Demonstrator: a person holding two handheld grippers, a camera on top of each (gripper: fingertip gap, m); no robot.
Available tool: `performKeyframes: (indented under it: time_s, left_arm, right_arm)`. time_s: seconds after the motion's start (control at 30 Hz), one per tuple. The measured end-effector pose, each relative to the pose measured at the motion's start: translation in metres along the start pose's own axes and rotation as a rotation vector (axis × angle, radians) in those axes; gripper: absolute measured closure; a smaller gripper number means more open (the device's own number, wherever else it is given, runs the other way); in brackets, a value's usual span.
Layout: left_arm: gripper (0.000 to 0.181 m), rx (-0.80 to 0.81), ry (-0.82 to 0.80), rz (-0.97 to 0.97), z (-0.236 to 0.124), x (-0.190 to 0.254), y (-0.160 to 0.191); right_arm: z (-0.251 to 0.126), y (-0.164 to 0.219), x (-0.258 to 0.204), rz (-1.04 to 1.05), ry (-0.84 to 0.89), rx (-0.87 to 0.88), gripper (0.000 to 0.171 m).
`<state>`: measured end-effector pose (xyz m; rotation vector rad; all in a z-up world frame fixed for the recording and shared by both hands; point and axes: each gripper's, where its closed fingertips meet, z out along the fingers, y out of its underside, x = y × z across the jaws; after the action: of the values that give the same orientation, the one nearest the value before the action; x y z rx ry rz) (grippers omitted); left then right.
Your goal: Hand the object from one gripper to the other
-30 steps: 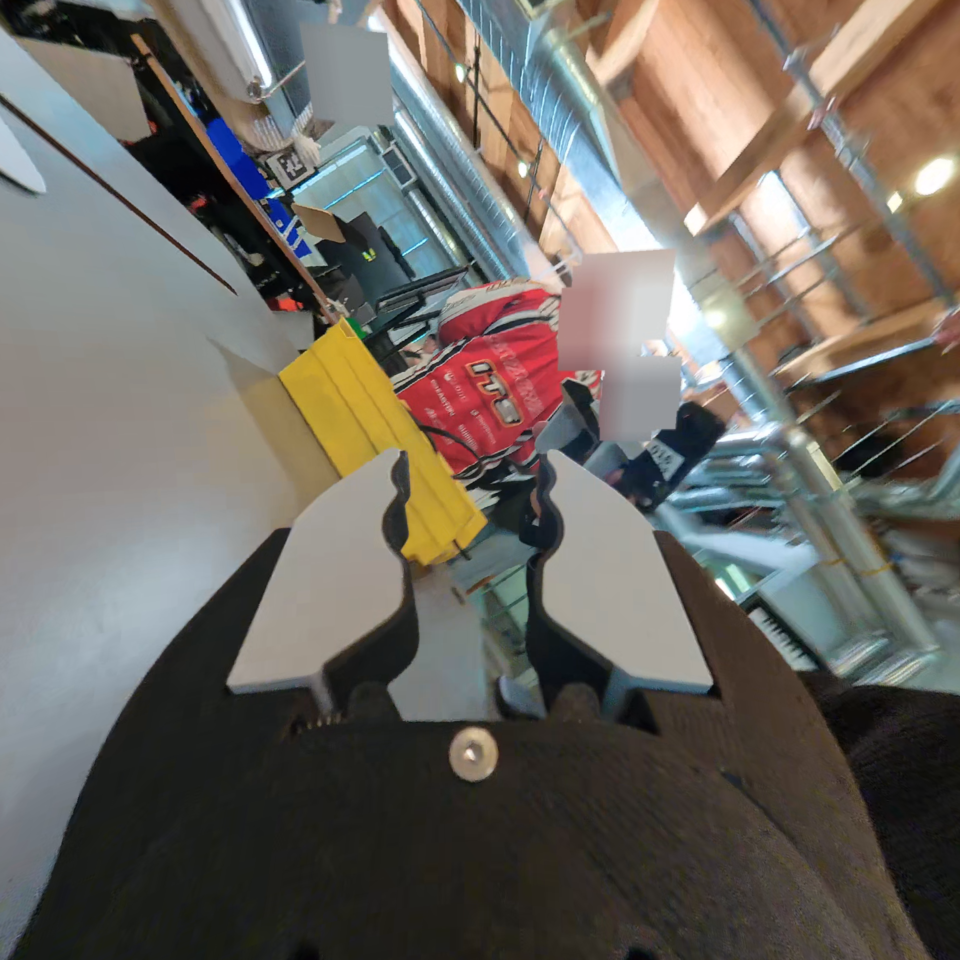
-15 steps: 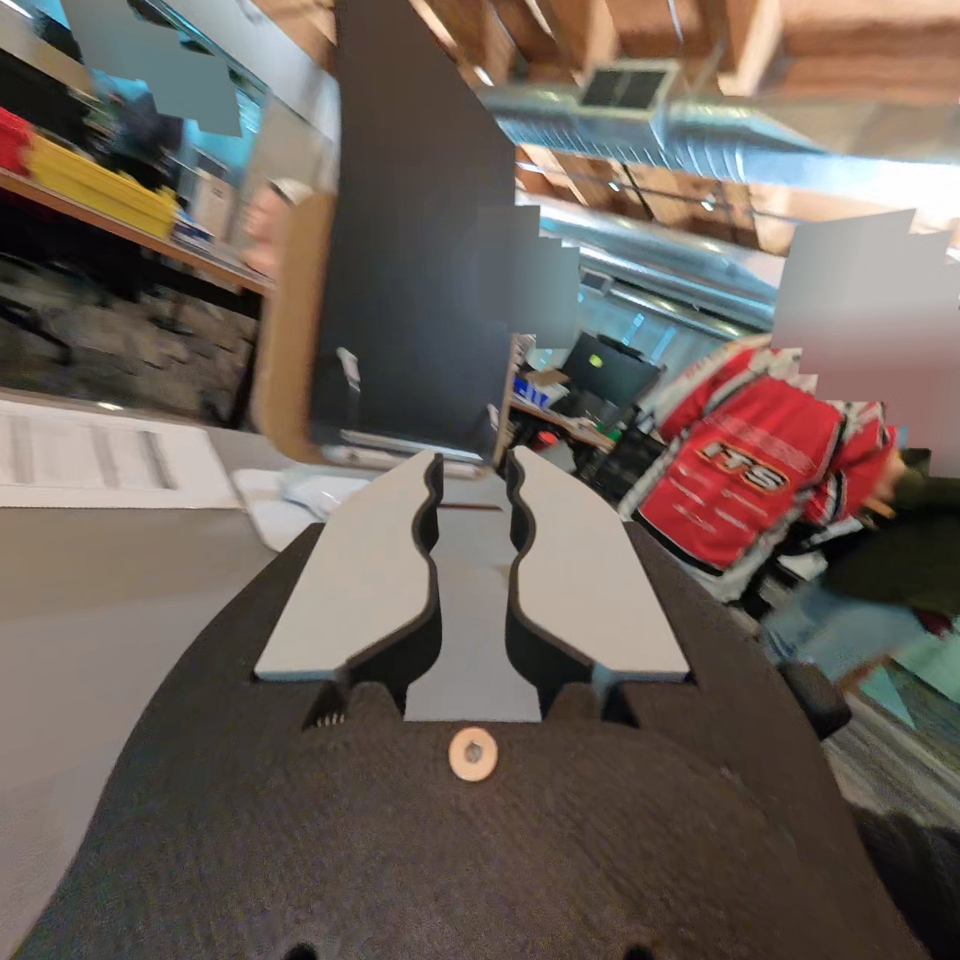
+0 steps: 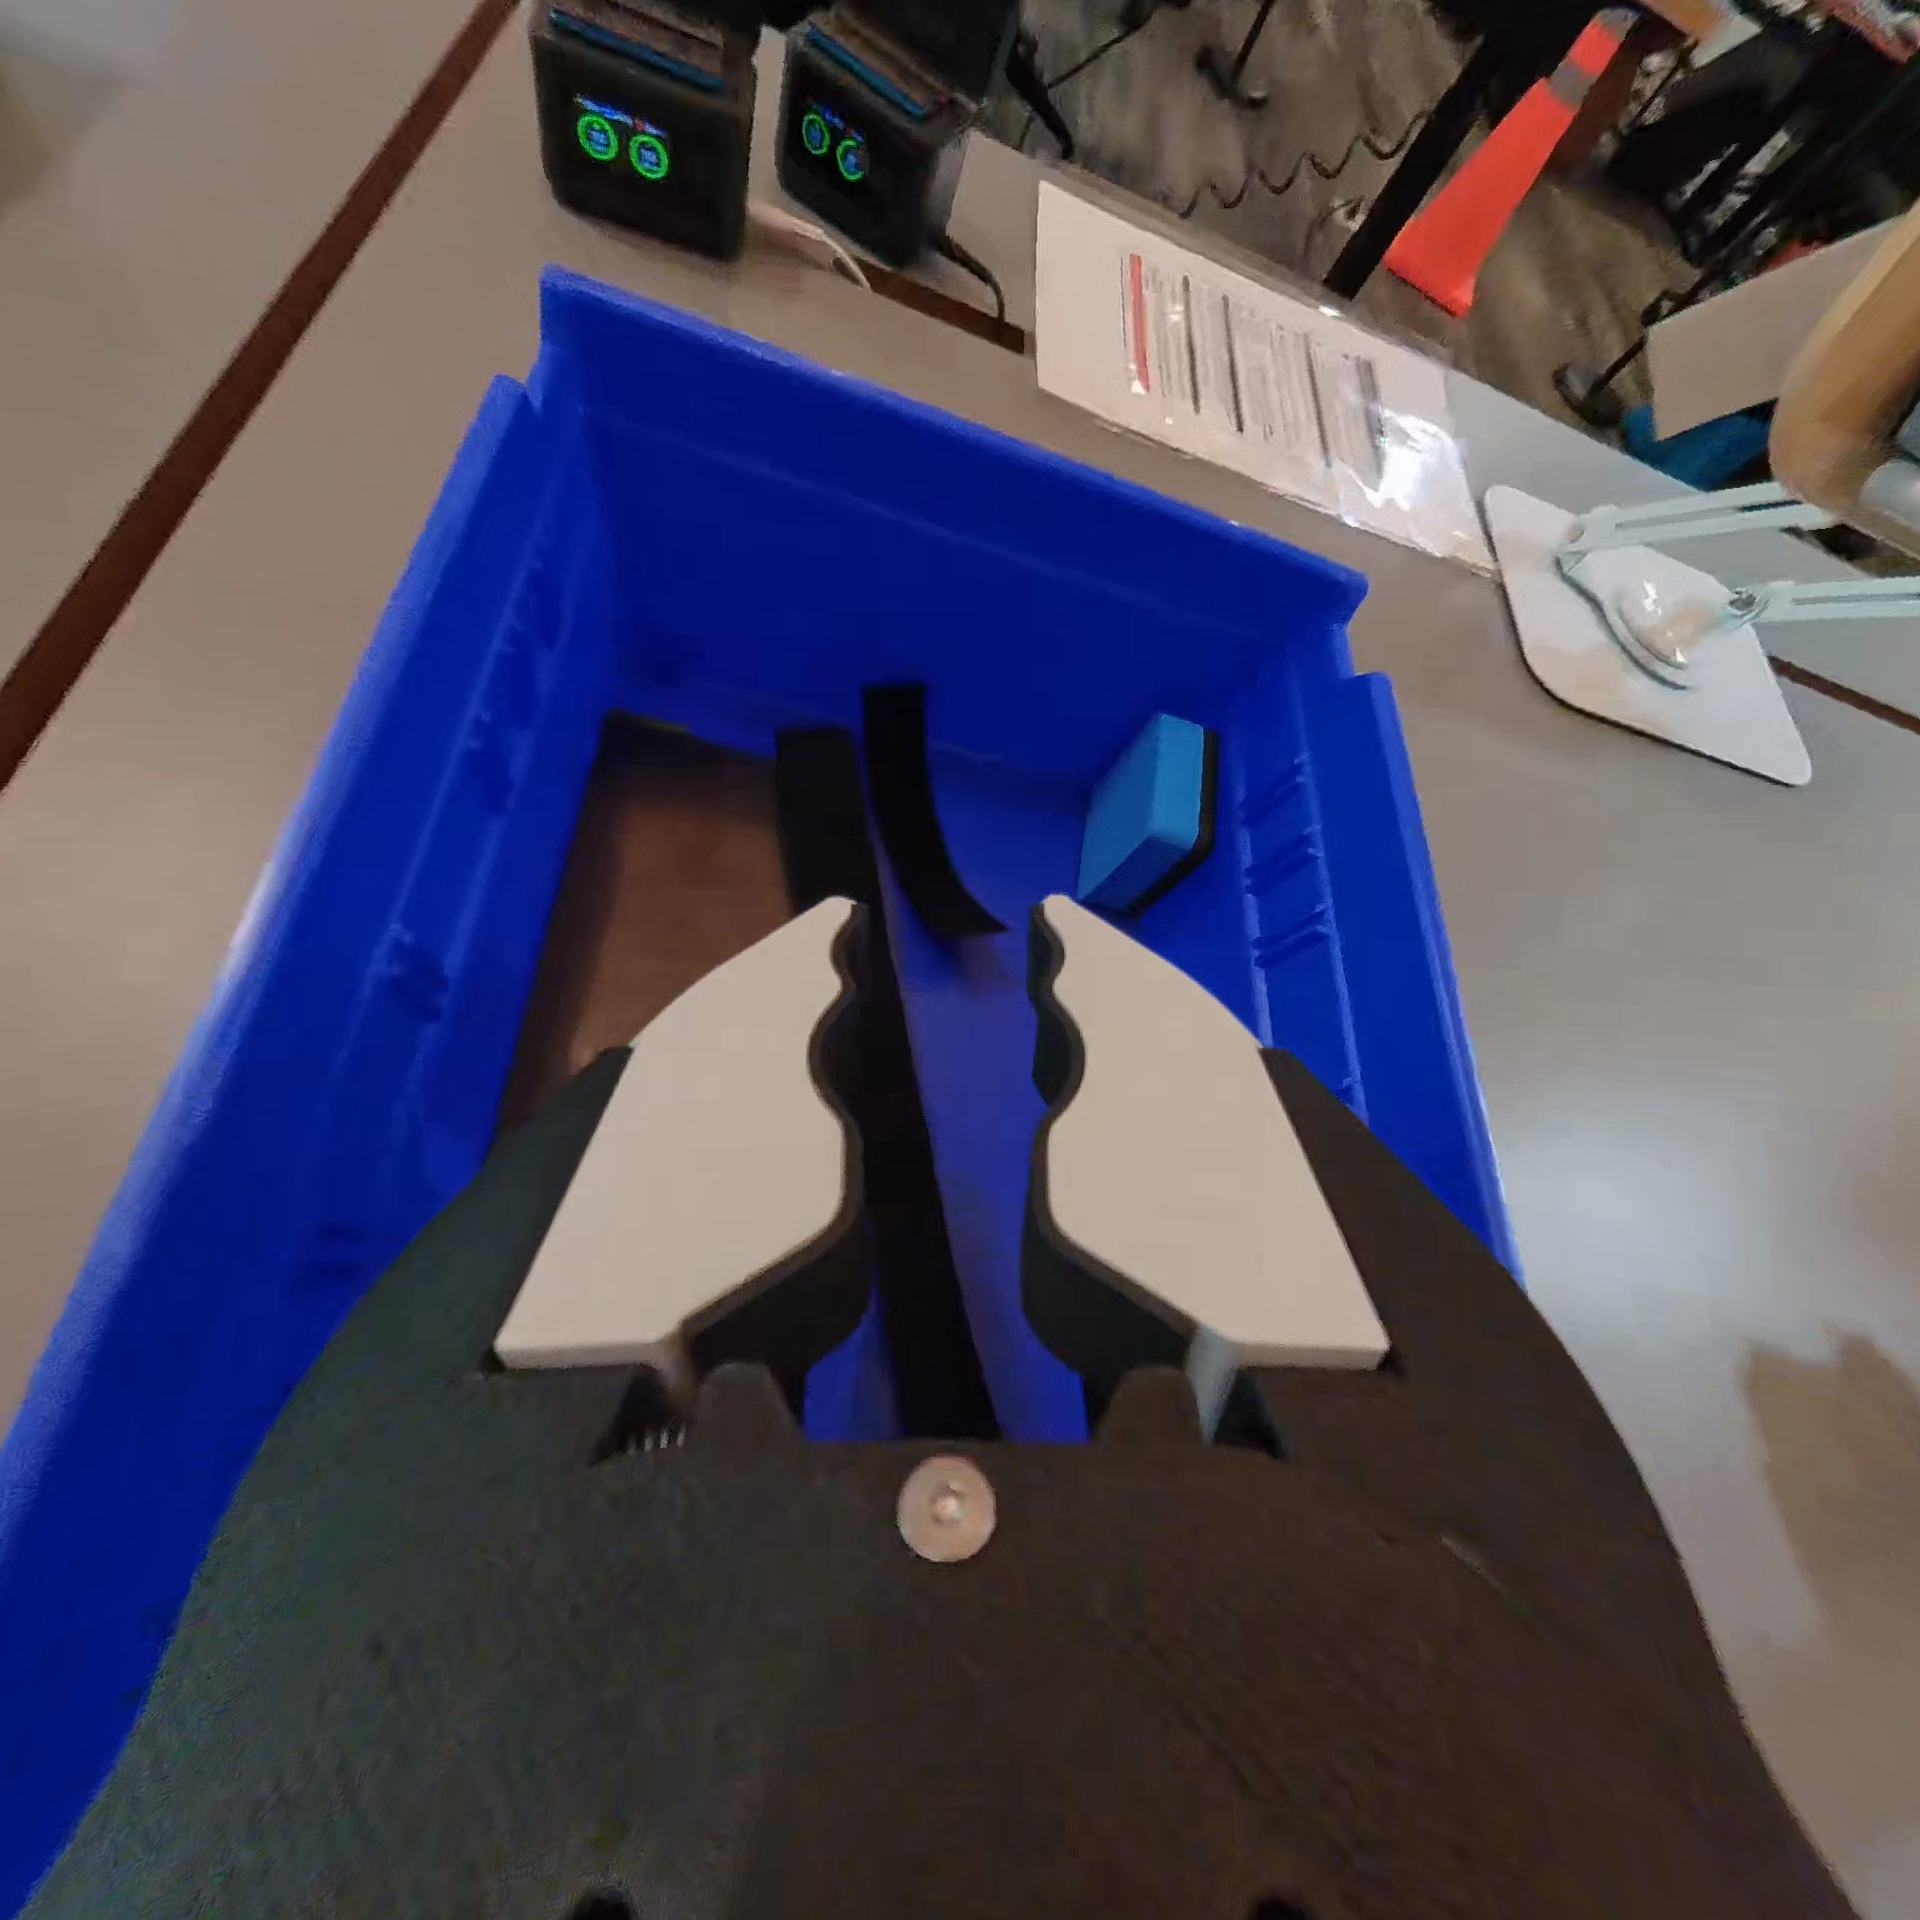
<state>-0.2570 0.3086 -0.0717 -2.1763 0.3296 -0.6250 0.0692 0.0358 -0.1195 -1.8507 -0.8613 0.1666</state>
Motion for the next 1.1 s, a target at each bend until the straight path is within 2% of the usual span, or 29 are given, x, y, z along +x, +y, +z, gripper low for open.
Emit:
performKeyframes:
  time_s: [0.07,0.17,0.23,0.33,0.4,0.43,0.53,0.6,0.8,0.9,1.1]
  left_arm:
    - [0.151,0.001,0.021,0.017,0.008,0.005,0.006]
    - [0.148,-0.131,-0.067,0.164,0.023,0.003,0.031]
    - [0.144,-0.196,-0.136,0.318,0.031,0.002,0.042]
    - [0.143,-0.243,-0.299,0.668,0.036,-0.005,0.044]
    - [0.143,-0.263,-0.333,0.847,0.040,-0.002,0.046]
    - [0.143,-0.274,-0.325,0.878,0.043,0.000,0.048]
    - [0.139,-0.308,-0.256,0.889,0.053,0.007,0.059]
    - [0.140,-0.330,-0.265,0.896,0.058,0.002,0.064]
    - [0.144,-0.213,-0.295,0.961,0.073,0.000,0.058]
    - [0.144,-0.208,-0.327,0.979,0.075,-0.003,0.054]
    - [0.172,-0.204,-0.346,0.985,0.079,-0.004,0.053]
  right_arm:
    - [0.003,-0.002,-0.001,-0.016,-0.004,0.000,0.146]
    - [0.008,-0.005,-0.004,-0.022,-0.023,0.005,0.146]
    - [0.011,-0.004,-0.007,-0.027,-0.034,-0.002,0.146]
    - [0.011,-0.003,-0.008,-0.042,-0.033,-0.008,0.146]
    - [0.010,-0.004,-0.008,-0.046,-0.029,-0.007,0.146]
    - [0.010,-0.004,-0.008,-0.045,-0.026,-0.006,0.146]
    - [0.008,-0.002,-0.008,-0.037,-0.023,-0.012,0.146]
    - [0.006,-0.002,-0.007,-0.039,-0.017,-0.012,0.146]
    - [0.007,-0.001,-0.010,-0.037,-0.023,-0.015,0.147]
    - [0.008,-0.002,-0.012,-0.040,-0.030,-0.016,0.147]
    - [0.010,-0.005,-0.017,-0.034,-0.047,-0.007,0.148]
